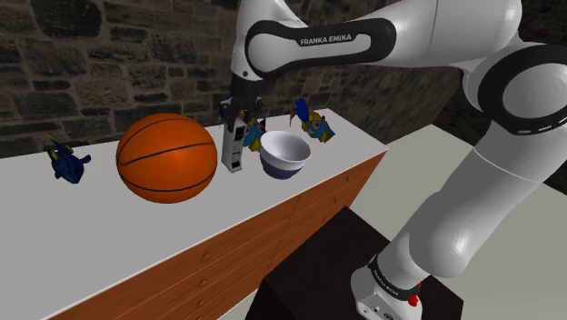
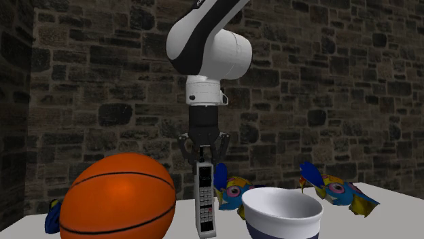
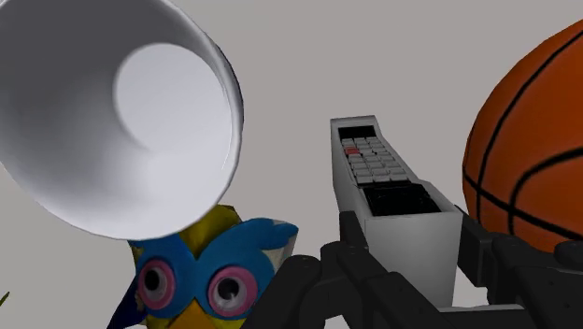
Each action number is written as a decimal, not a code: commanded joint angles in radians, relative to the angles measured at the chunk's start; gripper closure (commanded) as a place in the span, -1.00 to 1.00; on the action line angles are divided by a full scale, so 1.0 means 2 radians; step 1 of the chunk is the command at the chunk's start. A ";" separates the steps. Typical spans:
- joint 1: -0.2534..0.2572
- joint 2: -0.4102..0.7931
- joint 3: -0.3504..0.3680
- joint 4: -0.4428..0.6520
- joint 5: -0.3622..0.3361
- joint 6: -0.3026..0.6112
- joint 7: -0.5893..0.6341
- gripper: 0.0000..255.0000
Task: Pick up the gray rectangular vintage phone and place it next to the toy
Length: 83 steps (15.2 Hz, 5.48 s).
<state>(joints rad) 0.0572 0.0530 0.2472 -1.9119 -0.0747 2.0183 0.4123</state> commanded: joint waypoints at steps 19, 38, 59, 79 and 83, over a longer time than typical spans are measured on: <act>0.001 -0.010 0.001 0.123 0.005 -0.132 -0.008 1.00; -0.016 -0.016 -0.013 0.225 0.009 -0.238 -0.045 1.00; -0.127 -0.121 -0.161 0.103 0.023 -0.212 -0.302 1.00; -0.238 0.008 -0.308 0.250 0.062 -0.234 -0.559 1.00; -0.275 0.066 -0.331 0.321 0.091 -0.254 -0.611 1.00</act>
<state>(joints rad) -0.4722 0.1489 -0.4035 -1.3188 0.0895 1.5273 -0.7815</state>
